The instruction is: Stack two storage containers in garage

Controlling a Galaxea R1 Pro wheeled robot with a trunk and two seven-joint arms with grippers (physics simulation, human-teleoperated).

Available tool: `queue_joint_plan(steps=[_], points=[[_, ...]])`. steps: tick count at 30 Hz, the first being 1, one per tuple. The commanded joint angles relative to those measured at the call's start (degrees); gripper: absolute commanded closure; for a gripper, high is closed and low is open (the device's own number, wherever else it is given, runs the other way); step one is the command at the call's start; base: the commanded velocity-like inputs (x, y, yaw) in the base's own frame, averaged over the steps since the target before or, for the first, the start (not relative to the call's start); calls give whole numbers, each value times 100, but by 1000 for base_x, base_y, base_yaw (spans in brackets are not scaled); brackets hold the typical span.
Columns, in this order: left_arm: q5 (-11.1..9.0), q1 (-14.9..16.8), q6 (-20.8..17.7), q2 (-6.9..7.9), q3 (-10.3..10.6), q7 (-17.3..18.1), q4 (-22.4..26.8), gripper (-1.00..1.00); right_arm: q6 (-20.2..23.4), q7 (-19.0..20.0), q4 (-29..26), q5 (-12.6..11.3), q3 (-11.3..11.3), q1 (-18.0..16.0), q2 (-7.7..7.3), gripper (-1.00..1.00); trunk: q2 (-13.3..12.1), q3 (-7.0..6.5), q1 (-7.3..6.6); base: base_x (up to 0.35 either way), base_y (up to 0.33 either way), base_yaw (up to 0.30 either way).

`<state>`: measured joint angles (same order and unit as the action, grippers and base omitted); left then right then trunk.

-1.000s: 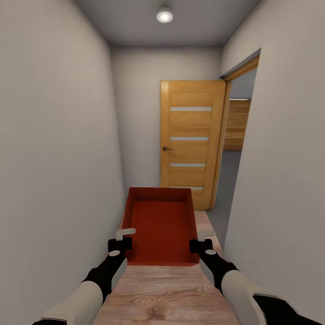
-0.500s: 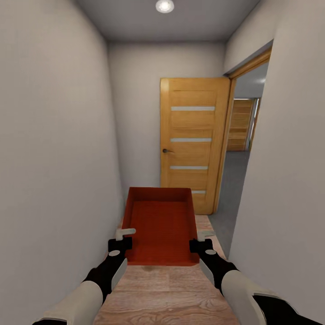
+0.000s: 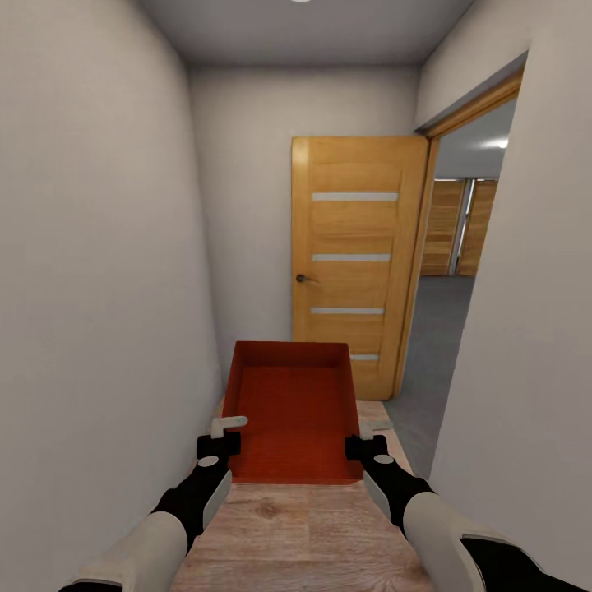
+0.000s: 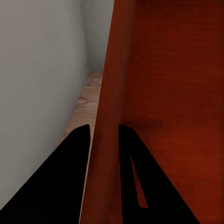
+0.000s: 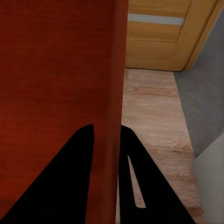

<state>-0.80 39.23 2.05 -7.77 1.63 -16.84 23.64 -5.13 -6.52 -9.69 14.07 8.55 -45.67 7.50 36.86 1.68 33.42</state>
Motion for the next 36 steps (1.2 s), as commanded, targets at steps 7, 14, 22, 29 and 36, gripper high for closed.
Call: queue_joint_plan(steps=[7, 14, 22, 29, 36], points=[[-17, 2, 15, 381, 21, -109, -17, 100, -15, 11, -15, 59, 208, -12, -3, 100, 9, 11, 5, 326, 0, 0], [-17, 3, 15, 381, 22, -109, -17, 100, -15, 11, -15, 60, 208, -12, -3, 100, 9, 11, 5, 326, 0, 0], [-17, 0, 15, 407, 22, -109, -17, 100, -15, 11, -15, 59, 208, -12, -3, 100, 9, 11, 5, 326, 0, 0], [-17, -2, 18, 409, 27, -112, -15, 100, -23, 9, -15, 60, 208, -12, 4, 100, 9, 11, 5, 326, 8, 0], [3, 1, 48, 399, 39, -176, 9, 100, -7, 10, -15, 60, 209, -12, 5, 100, 9, 11, 5, 124, 35, -179]])
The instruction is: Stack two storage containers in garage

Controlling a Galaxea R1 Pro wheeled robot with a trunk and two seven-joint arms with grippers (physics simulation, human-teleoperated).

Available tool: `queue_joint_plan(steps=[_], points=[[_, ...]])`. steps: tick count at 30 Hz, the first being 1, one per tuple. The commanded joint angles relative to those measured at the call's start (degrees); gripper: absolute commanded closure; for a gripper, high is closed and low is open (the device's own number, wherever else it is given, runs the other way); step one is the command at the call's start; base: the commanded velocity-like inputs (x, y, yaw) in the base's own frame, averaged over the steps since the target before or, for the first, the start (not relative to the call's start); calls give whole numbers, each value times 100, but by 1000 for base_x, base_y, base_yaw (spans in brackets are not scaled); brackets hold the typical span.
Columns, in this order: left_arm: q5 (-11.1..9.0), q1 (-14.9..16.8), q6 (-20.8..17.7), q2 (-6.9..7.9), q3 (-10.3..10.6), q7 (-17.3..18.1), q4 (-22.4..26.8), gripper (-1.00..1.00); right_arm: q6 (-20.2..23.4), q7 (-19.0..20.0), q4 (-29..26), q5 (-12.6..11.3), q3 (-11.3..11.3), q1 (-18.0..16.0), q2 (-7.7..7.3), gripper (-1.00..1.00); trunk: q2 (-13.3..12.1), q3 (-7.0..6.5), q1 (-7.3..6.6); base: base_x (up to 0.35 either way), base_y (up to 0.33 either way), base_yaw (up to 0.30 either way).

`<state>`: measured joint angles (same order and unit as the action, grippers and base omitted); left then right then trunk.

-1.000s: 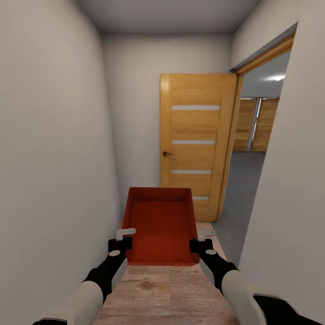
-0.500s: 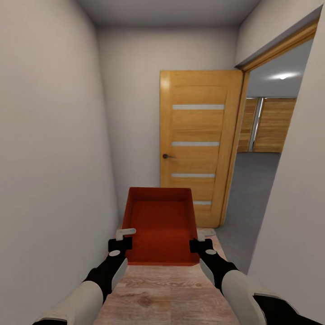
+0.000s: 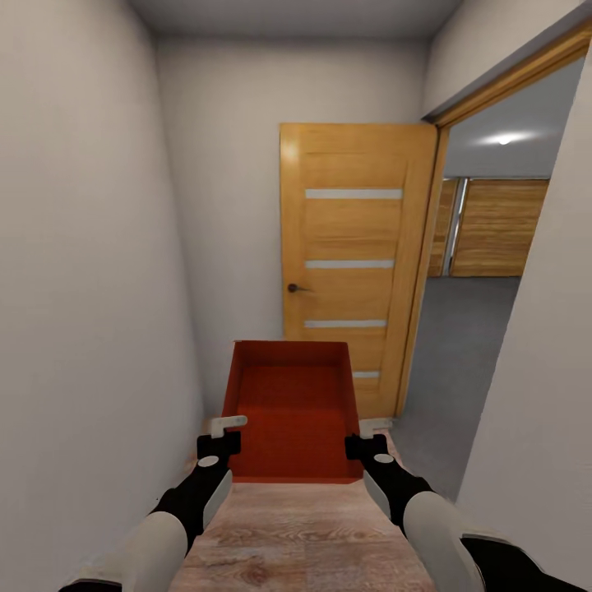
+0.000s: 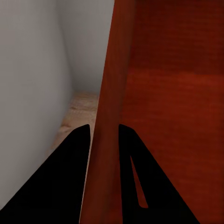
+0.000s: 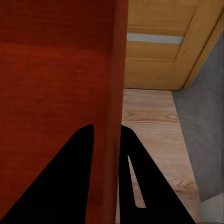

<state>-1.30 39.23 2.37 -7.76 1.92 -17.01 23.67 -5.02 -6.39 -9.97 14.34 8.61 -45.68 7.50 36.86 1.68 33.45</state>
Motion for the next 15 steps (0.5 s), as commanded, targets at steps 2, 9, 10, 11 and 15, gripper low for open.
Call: queue_joint_plan(steps=[2, 9, 10, 11, 15], points=[[57, 1, 17, 395, 10, -165, 10, 100, -17, -3, 12, 34, 202, -11, 6, 100, 10, 11, 2, 7, 3, -282], [59, -2, 18, 389, 16, -171, 6, 100, -16, -3, 12, 34, 202, -11, 6, 100, 10, 11, 2, 1, 0, -287], [59, -2, 18, 389, 15, -171, 6, 100, -16, -3, 12, 34, 202, -11, 6, 100, 10, 11, 2, 0, 0, -287], [59, -2, 18, 389, 16, -171, 6, 100, -16, -3, 12, 34, 202, -11, 6, 100, 10, 11, 2, 0, 0, -287], [59, -1, 18, 389, 12, -171, 6, 100, -16, -3, 12, 32, 202, -11, 6, 100, 10, 11, 2, 0, 0, -287]])
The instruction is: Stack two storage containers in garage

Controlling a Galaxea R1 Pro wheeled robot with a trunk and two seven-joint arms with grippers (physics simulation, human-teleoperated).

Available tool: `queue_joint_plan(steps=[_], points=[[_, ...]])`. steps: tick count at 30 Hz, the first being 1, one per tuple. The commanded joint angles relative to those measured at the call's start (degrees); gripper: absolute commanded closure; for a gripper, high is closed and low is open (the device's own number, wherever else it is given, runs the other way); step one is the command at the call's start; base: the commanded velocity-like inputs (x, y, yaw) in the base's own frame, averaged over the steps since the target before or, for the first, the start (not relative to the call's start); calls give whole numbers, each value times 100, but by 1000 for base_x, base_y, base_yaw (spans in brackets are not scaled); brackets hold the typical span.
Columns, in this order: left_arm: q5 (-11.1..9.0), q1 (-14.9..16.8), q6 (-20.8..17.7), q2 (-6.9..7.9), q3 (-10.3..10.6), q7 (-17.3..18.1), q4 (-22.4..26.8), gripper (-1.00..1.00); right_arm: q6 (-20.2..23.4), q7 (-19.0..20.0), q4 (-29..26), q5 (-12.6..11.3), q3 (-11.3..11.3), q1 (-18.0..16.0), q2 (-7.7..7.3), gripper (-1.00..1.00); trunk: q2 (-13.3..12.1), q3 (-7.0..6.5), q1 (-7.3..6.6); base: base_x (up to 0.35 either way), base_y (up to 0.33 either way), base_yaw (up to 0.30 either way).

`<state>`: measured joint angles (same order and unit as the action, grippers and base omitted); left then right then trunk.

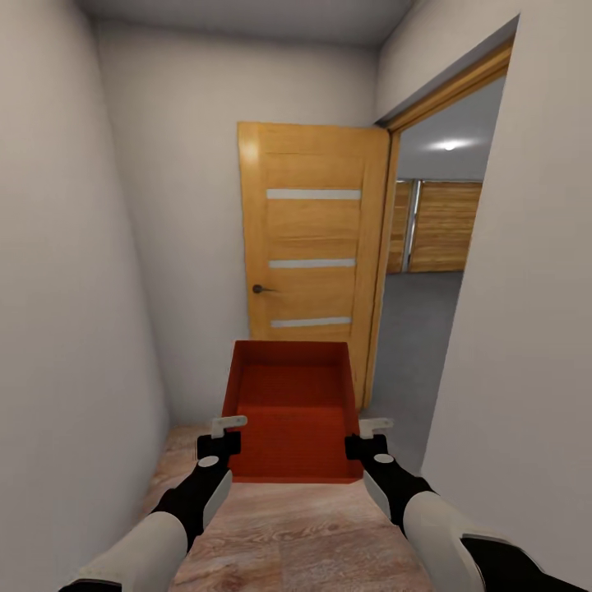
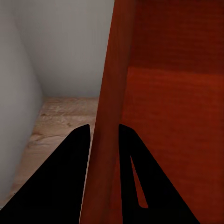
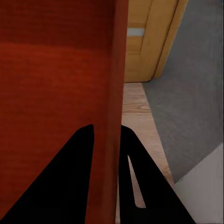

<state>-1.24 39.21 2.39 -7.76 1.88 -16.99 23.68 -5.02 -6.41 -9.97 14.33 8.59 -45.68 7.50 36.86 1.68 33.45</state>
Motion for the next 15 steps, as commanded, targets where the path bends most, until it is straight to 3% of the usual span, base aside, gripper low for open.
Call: queue_joint_plan(steps=[1, 6, 15], points=[[52, 3, 7, 389, 15, -172, 5, 100, -17, -1, 12, 34, 205, -11, 6, 100, 10, 11, 2, 0, 0, -287], [31, 1, -16, 397, 8, -149, -2, 100, -17, -1, 12, 34, 205, -11, 6, 100, 10, 11, 2, 103, 90, -287], [30, 2, -19, 398, 5, -112, -3, 100, -17, -1, 12, 35, 205, -11, 6, 100, 10, 11, 2, 212, 248, -287]])
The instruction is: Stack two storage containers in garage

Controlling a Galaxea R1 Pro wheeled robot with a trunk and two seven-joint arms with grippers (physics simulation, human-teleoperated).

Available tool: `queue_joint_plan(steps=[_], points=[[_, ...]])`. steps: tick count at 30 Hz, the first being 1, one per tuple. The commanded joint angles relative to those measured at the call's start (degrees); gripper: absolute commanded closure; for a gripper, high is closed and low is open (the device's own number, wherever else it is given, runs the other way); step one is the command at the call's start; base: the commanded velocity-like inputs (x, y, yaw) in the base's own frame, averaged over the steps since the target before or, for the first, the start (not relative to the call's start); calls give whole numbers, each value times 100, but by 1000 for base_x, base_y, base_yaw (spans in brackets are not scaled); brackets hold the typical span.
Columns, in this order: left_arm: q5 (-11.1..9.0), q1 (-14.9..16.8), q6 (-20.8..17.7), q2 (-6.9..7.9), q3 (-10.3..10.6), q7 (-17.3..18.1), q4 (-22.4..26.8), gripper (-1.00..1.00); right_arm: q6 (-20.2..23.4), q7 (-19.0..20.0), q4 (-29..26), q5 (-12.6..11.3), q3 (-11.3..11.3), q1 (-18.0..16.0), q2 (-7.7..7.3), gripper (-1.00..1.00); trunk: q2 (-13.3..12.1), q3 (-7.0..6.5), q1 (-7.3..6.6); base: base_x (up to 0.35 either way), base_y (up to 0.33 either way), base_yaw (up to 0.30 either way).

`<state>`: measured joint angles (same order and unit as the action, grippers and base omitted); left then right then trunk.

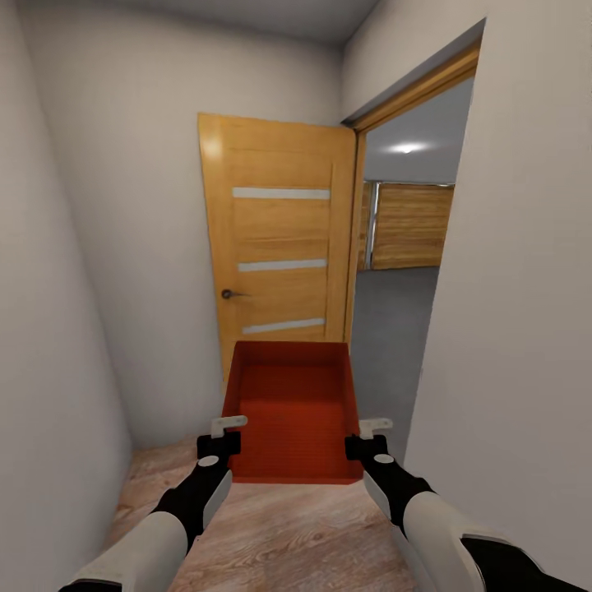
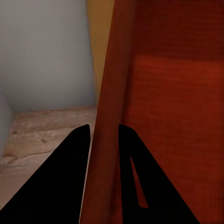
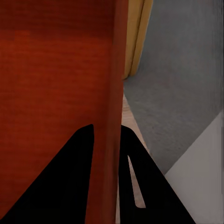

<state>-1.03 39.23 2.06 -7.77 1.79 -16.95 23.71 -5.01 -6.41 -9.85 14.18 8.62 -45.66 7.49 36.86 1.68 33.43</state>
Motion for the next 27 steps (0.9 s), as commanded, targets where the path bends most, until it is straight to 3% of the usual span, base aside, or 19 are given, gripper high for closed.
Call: queue_joint_plan(steps=[1, 27], points=[[11, -2, 14, 399, 16, -115, -7, 100, -18, -1, 0, 50, 202, -13, 7, 100, 10, 10, 4, 217, 259, -287], [24, 0, 43, 399, 32, -168, 2, 100, -18, -1, 0, 50, 202, -13, 7, 100, 10, 10, 4, 218, 234, -287]])
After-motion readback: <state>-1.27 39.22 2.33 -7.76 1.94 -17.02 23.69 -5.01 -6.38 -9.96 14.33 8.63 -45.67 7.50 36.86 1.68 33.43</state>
